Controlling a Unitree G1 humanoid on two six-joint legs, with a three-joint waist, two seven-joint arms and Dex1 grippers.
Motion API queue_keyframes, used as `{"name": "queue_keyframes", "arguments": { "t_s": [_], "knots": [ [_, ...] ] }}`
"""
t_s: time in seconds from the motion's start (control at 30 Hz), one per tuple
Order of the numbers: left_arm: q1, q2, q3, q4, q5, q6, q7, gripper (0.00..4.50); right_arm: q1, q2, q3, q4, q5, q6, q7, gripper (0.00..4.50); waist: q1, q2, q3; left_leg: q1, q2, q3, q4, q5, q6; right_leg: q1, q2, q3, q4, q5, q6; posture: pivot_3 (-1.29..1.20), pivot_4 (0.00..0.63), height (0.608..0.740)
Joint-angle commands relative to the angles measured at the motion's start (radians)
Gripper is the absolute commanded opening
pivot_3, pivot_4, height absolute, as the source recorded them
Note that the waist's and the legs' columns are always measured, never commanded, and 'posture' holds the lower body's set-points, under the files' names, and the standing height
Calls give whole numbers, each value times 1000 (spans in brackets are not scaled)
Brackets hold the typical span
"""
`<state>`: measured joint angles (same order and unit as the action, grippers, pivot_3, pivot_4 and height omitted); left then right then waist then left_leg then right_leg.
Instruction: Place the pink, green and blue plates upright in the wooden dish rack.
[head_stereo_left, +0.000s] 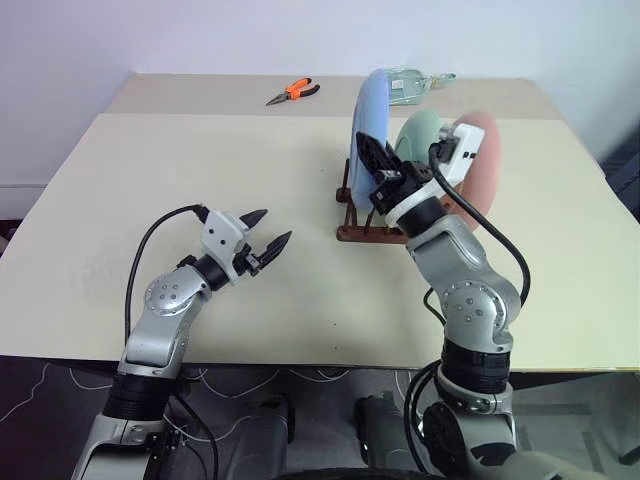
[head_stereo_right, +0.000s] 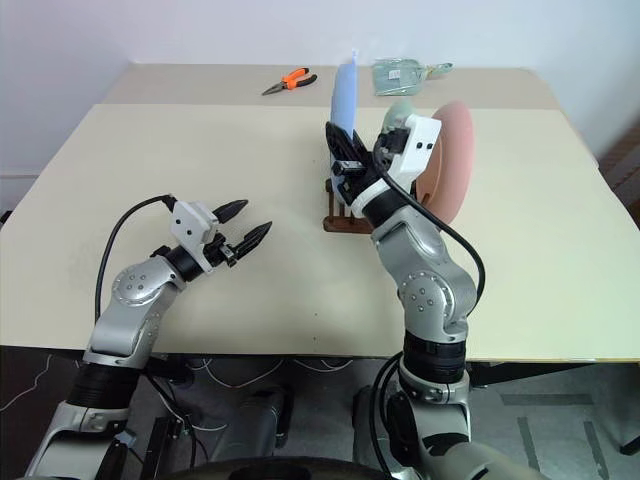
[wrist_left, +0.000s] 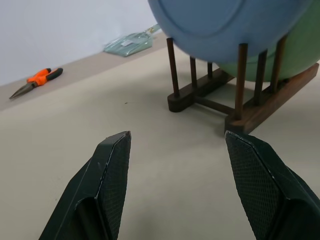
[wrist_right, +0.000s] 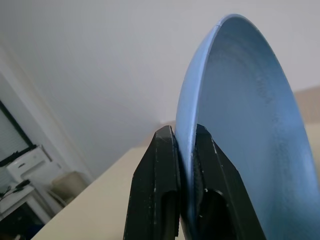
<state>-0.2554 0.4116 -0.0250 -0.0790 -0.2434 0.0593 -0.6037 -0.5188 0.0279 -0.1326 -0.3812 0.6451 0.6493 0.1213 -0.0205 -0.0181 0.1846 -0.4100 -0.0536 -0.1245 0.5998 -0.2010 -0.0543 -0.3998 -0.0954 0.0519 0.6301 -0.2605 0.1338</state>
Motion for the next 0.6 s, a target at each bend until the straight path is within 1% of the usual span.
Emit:
{"name": "queue_keyframes", "arguments": {
  "t_s": [0.03, 0.07, 0.27, 0.37, 0.43, 0.5, 0.57, 0.6],
  "knots": [
    [-6, -3, 7, -48, -1, 3, 2, 3095, -37, -20, -1, -1, -21, -33, -15, 2000, 0, 0, 0, 0, 0, 0, 0, 0, 0, 0, 0, 0, 0, 0, 0, 0, 150, 740],
    [-5, -4, 7, -51, -1, 6, 3, 3095, -47, -34, 7, 3, -48, -54, -13, 2429, 0, 0, 0, 0, 0, 0, 0, 0, 0, 0, 0, 0, 0, 0, 0, 0, 150, 740],
    [-6, -8, 6, -59, -1, 18, 3, 3095, -117, -173, 78, 25, -203, -171, 75, 2429, -1, 0, 0, 0, 0, 0, 0, 0, 0, 0, 0, 0, 0, 0, 0, 0, 150, 740],
    [-16, -15, 16, -44, 0, 19, 14, 3095, -158, -263, 81, 32, -285, -245, 115, 2429, 0, 0, 0, 0, 0, 1, 0, 0, 0, 0, 0, 0, 0, 0, 0, 0, 150, 740],
    [-27, -19, 29, -25, 7, 12, 29, 3095, -185, -315, 31, 47, -307, -288, 117, 2429, 3, 0, 0, 0, 0, 1, 0, 0, 0, 1, 0, 0, -1, 0, 0, 0, 150, 740],
    [-52, -6, 55, 41, 45, -22, 68, 3095, -224, -391, -84, 108, -320, -308, 79, 2429, 8, 0, 0, 0, 0, 1, 0, 0, 0, 1, 0, 0, -1, 0, 0, 0, 150, 740],
    [-72, 7, 69, 107, 88, -57, 104, 3095, -221, -479, -152, 170, -358, -335, 69, 2429, 11, -1, 0, 0, -1, 0, 1, 0, 0, 3, 0, -1, -2, 0, 0, 0, 150, 740],
    [-80, 16, 75, 147, 110, -74, 123, 3095, -191, -524, -182, 206, -376, -346, 76, 2429, 10, -1, 0, 0, -1, 0, 1, 0, 0, 3, -1, -1, -2, 0, 1, 0, 150, 740]
  ]
}}
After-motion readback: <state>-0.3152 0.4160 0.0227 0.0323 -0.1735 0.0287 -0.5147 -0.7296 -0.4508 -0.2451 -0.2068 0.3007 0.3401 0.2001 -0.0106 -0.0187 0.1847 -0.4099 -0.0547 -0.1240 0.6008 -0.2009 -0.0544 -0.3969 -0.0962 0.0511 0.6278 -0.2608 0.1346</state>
